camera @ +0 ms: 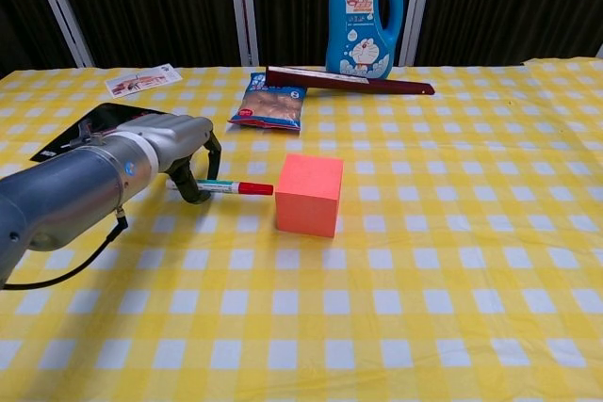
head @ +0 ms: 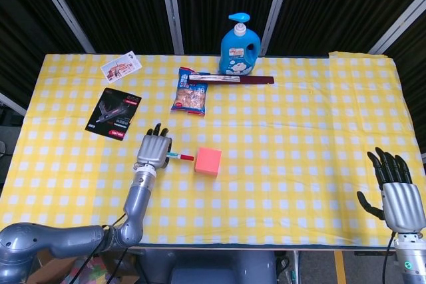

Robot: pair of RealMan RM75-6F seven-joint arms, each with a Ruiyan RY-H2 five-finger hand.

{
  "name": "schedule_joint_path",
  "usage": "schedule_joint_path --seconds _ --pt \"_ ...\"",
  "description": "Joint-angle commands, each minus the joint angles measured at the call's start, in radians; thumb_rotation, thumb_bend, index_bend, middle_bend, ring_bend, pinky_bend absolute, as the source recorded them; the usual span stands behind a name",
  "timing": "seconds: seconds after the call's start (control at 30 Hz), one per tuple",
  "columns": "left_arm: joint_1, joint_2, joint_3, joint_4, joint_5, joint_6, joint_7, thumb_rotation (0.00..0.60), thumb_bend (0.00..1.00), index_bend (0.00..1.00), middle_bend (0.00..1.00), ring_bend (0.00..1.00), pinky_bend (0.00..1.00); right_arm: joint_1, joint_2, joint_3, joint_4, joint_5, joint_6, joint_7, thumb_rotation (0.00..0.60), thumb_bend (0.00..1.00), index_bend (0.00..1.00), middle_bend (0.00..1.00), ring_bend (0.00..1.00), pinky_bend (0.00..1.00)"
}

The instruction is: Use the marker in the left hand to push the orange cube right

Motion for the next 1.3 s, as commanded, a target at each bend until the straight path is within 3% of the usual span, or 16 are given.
schedule_joint_path --seconds 0.03,0.3,1.07,1.3 --pt "0.003 0.006 0.01 -0.01 -0.004 0.003 0.001 0.6 0.44 0.57 0.15 0.04 0.16 0.0 0.0 0.0 0.0 0.0 0.0 -0.001 0.6 0.38 0.0 0.0 0.0 0.0" --pt "-0.02 -0.03 0.012 0.019 -0.012 -0.007 0.0 0.6 0.44 0.57 0.15 0.04 0.16 0.0 0.0 0.002 0.0 0.0 0.003 0.004 0.6 0.38 0.0 0.0 0.0 0.0" --pt "-0.183 -0.245 -0.078 0.201 -0.032 -0.059 0.011 0.6 0.46 0.57 0.16 0.04 0.16 -0.002 0.006 0.003 0.004 0.001 0.005 0.017 0.6 0.38 0.0 0.0 0.0 0.0" --pt "-0.191 -0.258 -0.082 0.215 -0.035 -0.054 0.014 0.6 0.45 0.57 0.16 0.04 0.16 -0.003 0.008 0.003 0.003 0.003 0.005 0.02 0.6 0.38 0.0 0.0 0.0 0.0"
